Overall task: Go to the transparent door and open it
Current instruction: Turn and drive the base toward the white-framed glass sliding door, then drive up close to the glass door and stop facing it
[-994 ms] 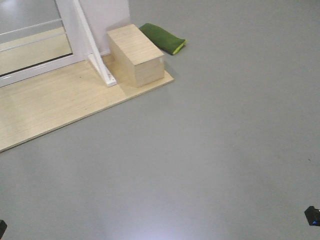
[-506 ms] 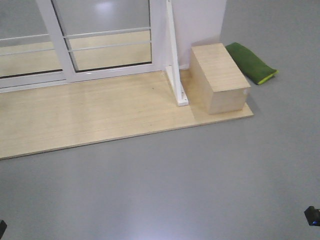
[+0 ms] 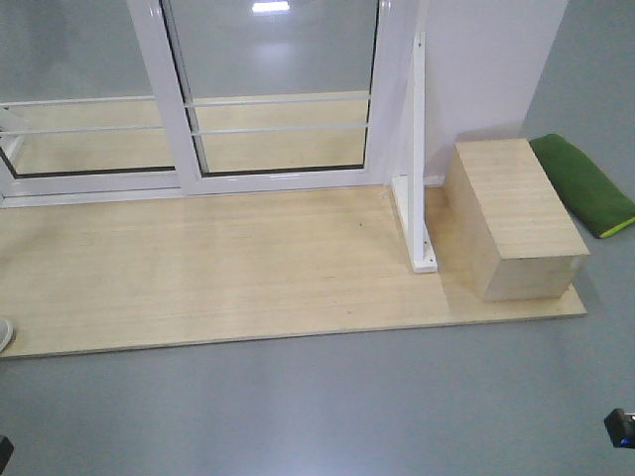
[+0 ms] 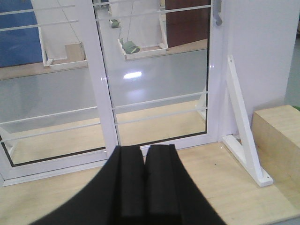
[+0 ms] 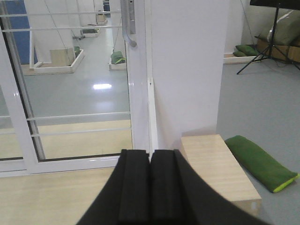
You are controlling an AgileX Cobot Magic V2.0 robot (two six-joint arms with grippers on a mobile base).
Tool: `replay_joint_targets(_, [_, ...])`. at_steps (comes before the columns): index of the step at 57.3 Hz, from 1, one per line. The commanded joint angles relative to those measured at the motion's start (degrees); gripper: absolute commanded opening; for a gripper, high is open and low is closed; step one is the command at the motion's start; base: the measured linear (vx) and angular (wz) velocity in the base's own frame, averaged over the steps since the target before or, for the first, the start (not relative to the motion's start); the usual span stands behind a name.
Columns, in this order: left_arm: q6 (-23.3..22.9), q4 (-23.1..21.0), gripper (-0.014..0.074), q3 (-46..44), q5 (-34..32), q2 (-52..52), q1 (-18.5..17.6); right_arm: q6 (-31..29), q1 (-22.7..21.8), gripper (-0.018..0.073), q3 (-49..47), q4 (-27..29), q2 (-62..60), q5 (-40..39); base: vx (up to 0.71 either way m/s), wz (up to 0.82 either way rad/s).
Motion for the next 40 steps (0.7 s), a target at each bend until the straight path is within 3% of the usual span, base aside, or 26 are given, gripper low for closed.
replay_joint_targets(1, [-0.1, -0.1, -0.0004, 0.8, -4.5, -0.8, 0.1, -0.4, -0.2, -0.0001, 0.3, -0.1, -0.9, -4.9, 0.48, 0.12])
replay_joint_targets(40, [-0.1, -0.1, -0.0004, 0.8, -4.5, -0.8, 0.1, -0.4, -0.2, -0.0001, 0.3, -0.1, -0.9, -4.9, 0.46, 0.13])
